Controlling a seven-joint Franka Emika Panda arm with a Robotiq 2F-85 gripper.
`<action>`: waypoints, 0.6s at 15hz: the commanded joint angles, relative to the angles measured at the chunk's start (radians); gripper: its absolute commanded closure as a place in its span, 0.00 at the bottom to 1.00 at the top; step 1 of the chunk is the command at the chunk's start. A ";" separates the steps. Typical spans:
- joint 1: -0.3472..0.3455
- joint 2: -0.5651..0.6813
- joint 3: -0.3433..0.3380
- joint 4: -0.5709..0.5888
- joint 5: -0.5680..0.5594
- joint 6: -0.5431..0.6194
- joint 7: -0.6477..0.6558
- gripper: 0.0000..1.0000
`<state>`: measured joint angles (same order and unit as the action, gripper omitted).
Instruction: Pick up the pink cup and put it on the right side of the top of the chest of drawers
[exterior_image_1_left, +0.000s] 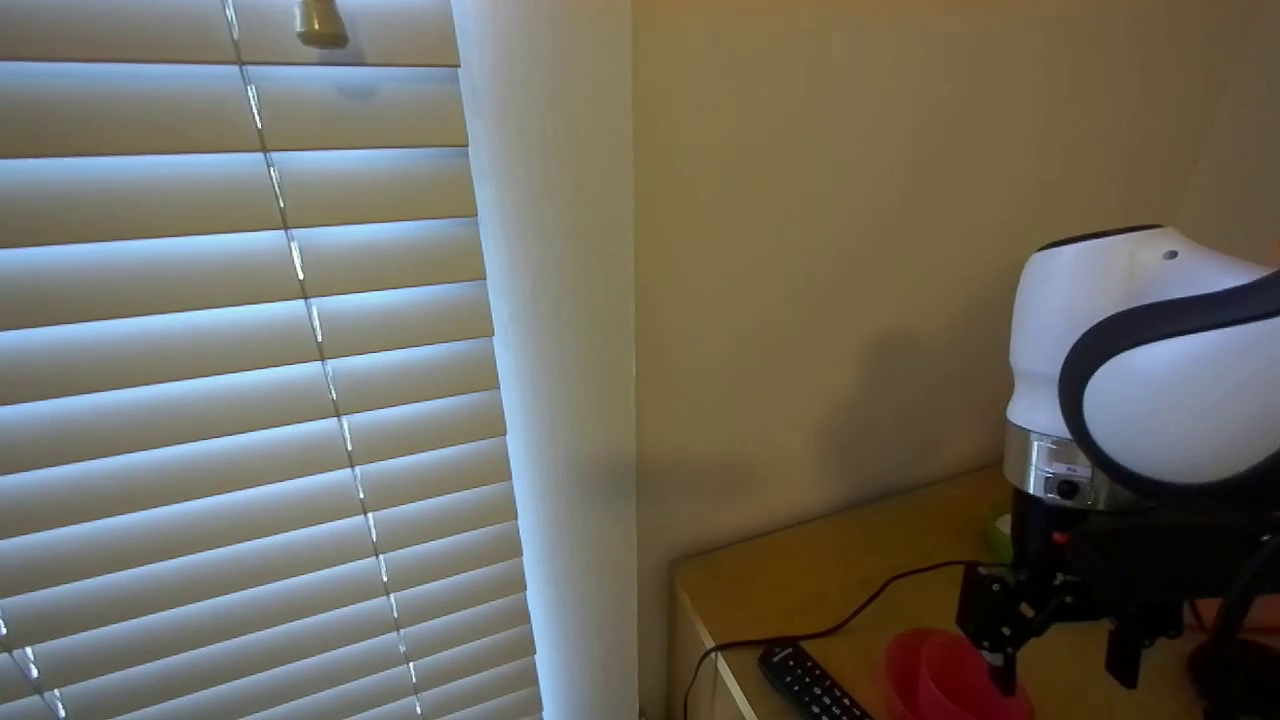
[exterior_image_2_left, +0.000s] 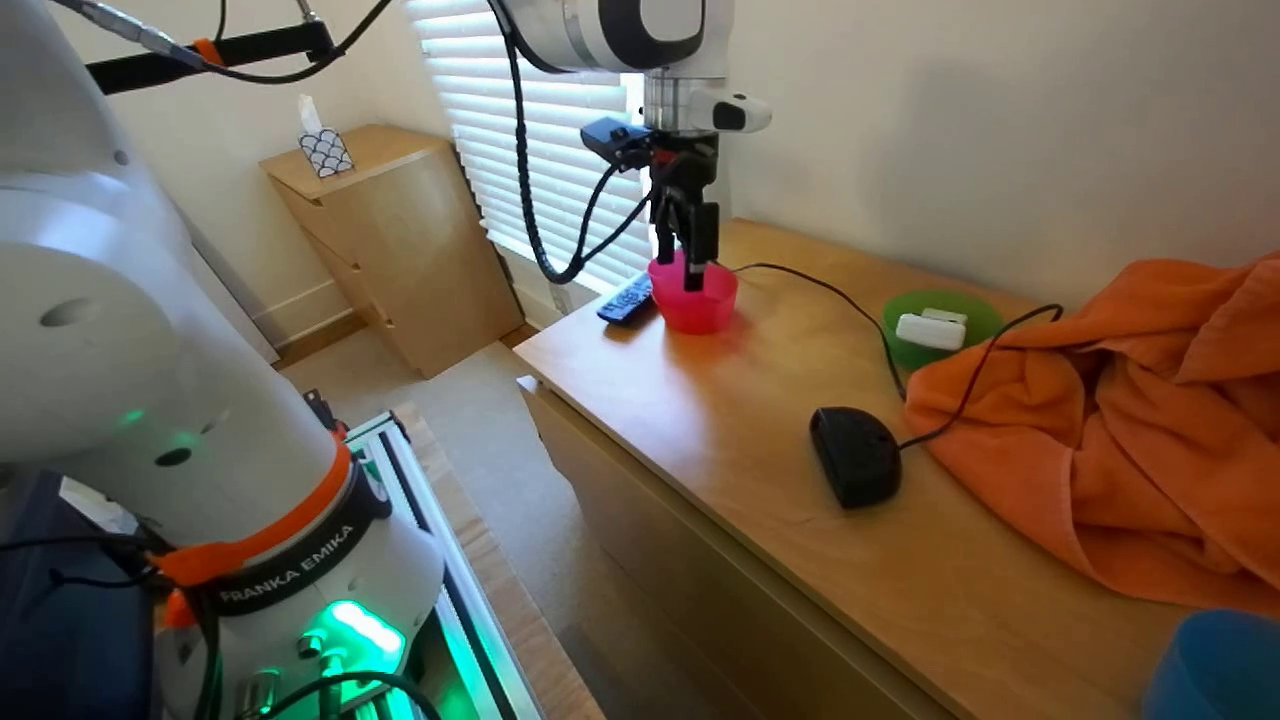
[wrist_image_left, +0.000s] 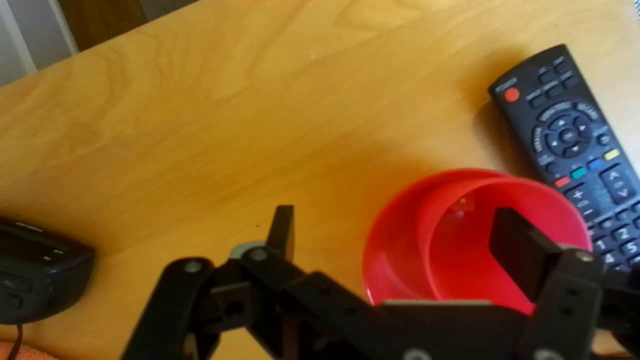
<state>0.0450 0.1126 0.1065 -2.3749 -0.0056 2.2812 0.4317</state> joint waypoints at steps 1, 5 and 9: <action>0.026 0.064 -0.035 0.062 -0.028 0.001 0.053 0.00; 0.039 0.078 -0.036 0.095 0.028 0.006 0.058 0.00; 0.060 0.080 -0.034 0.101 0.022 -0.004 0.065 0.30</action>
<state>0.0819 0.1843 0.0819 -2.2765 0.0005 2.2825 0.4819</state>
